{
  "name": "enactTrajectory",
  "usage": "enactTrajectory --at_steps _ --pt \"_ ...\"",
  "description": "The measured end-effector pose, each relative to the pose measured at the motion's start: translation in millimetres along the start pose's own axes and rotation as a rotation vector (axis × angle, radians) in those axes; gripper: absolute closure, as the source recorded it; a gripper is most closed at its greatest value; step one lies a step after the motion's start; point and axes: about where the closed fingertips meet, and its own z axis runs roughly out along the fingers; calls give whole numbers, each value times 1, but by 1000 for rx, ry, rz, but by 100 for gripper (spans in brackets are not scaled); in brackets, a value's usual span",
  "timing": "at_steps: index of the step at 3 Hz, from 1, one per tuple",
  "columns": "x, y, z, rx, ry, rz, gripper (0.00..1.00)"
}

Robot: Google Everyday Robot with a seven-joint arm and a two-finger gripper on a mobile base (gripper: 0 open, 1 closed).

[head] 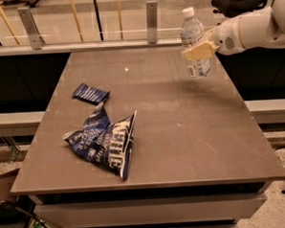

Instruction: Knock blue plastic bottle over

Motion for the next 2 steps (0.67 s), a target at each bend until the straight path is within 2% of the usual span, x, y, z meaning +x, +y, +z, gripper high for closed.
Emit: enactTrajectory --at_steps 2 --pt "3 -20 -23 109 183 27 100"
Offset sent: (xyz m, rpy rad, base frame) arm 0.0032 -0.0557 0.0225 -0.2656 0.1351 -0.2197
